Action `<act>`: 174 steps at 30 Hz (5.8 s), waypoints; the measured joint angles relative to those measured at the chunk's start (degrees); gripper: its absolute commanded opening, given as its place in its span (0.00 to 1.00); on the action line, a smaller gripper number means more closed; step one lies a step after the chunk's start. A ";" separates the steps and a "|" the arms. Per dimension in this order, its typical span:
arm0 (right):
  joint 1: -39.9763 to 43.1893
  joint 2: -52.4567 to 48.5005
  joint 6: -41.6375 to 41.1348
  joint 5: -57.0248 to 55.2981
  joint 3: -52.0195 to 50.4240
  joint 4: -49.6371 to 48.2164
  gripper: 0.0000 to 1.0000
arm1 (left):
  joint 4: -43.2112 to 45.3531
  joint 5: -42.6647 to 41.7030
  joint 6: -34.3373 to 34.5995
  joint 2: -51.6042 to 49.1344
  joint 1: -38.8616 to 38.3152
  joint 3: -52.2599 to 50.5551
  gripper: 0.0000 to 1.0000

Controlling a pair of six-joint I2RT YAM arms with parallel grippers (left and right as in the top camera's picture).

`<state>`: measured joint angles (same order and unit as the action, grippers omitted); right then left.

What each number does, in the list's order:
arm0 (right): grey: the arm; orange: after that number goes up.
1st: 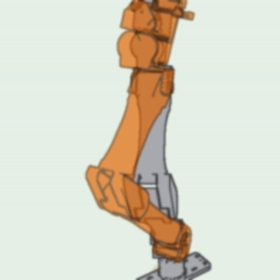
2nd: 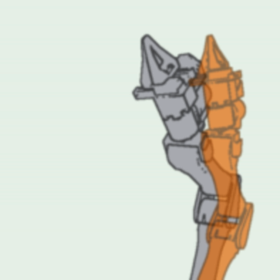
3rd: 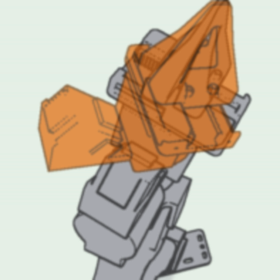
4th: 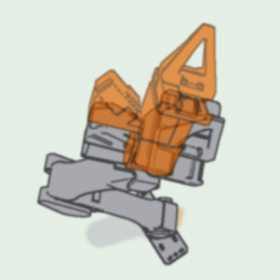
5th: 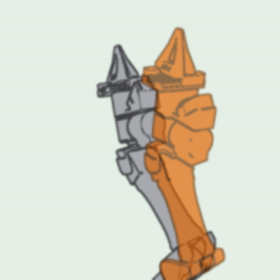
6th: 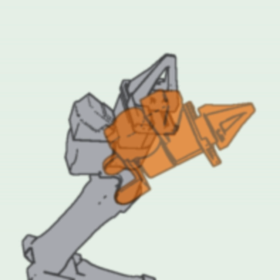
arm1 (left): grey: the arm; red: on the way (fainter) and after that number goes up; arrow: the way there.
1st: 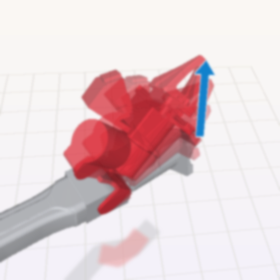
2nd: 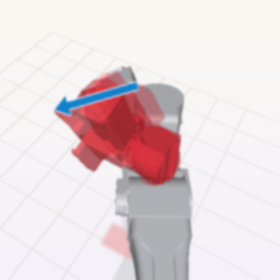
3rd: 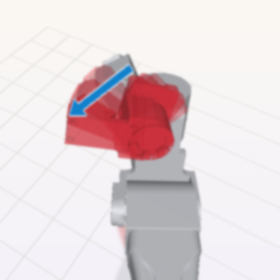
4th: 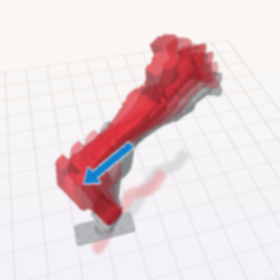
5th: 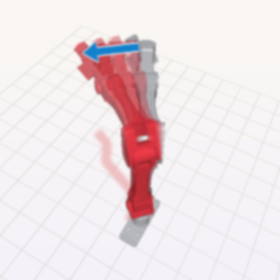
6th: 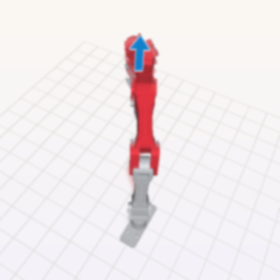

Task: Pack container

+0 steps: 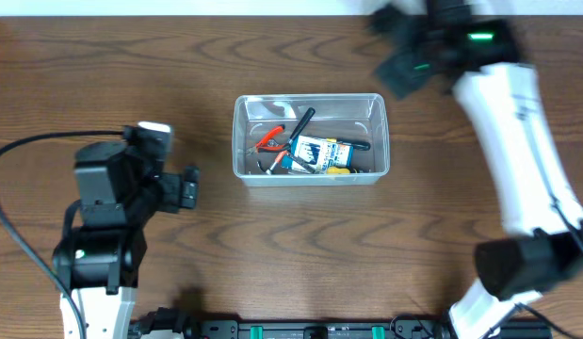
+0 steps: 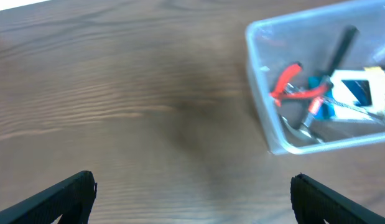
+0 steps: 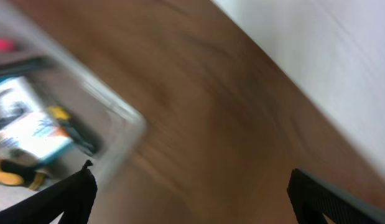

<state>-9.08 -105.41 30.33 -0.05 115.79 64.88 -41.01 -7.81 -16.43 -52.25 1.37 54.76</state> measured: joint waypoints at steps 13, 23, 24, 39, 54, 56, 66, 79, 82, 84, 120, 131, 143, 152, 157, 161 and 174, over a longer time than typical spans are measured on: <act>20.98 16.96 -21.07 -2.27 -11.72 9.44 0.99 | -1.68 1.97 -1.81 4.79 -10.93 -0.02 0.98; 13.11 53.94 -25.09 -1.79 -44.87 7.17 0.99 | -2.19 11.34 4.07 22.77 -18.78 -6.54 0.98; 12.11 57.70 -25.31 -1.73 -47.71 7.17 0.99 | -2.58 12.35 4.83 25.49 -18.88 -7.10 0.99; 9.46 90.49 -25.81 -1.42 -56.72 8.17 0.99 | -8.57 20.92 11.58 41.16 -19.08 -8.63 0.98; 9.46 90.58 -25.81 -1.42 -57.05 8.15 0.99 | -8.57 22.86 13.03 41.16 -19.08 -8.63 0.98; 9.46 90.58 -25.81 -1.42 -57.05 8.15 0.99 | -8.57 22.84 13.07 41.16 -19.08 -8.63 0.98; 9.46 90.60 -25.42 -0.33 -57.72 6.88 0.99 | -8.57 22.84 13.25 41.16 -19.08 -8.63 0.98; 9.33 90.31 -21.03 5.11 -94.92 -52.11 0.99 | -8.63 22.86 13.25 41.16 -19.10 -9.18 0.98; 9.33 90.23 -20.81 5.40 -105.35 -68.83 0.99 | -8.68 22.86 13.25 41.16 -19.10 -9.25 0.98; 9.33 90.38 -20.81 5.49 -110.51 -76.11 0.99 | -8.66 22.86 13.25 41.18 -19.10 -9.27 0.98; 10.08 103.93 -36.48 -0.17 -115.38 -60.89 0.99 | -8.70 23.04 13.25 41.16 -19.10 -9.31 0.98; 10.08 103.93 -36.48 -0.17 -115.38 -60.89 0.99 | -8.70 23.04 13.25 41.16 -19.10 -9.31 0.98; 10.08 103.93 -36.48 -0.20 -115.38 -60.89 0.99 | -11.19 18.88 14.38 41.18 -14.05 -9.51 0.98; 10.08 103.97 -36.50 -0.22 -115.38 -60.87 0.99 | 16.02 7.89 14.21 45.64 -3.61 -26.12 0.98; 10.08 103.97 -36.50 -0.31 -115.38 -60.89 0.99 | 32.89 5.99 13.97 51.23 -3.61 -39.87 0.98; 10.08 103.97 -36.50 -0.39 -115.38 -60.87 0.99 | 37.94 4.87 13.68 51.49 -3.63 -46.23 0.98; 10.08 103.97 -36.50 -0.44 -115.38 -60.89 0.99 | 34.21 -0.98 12.55 51.67 -3.63 -51.12 0.98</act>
<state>0.99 -1.43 -6.17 -0.49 0.40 3.99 -6.81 -8.80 -3.88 -0.58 -2.26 3.64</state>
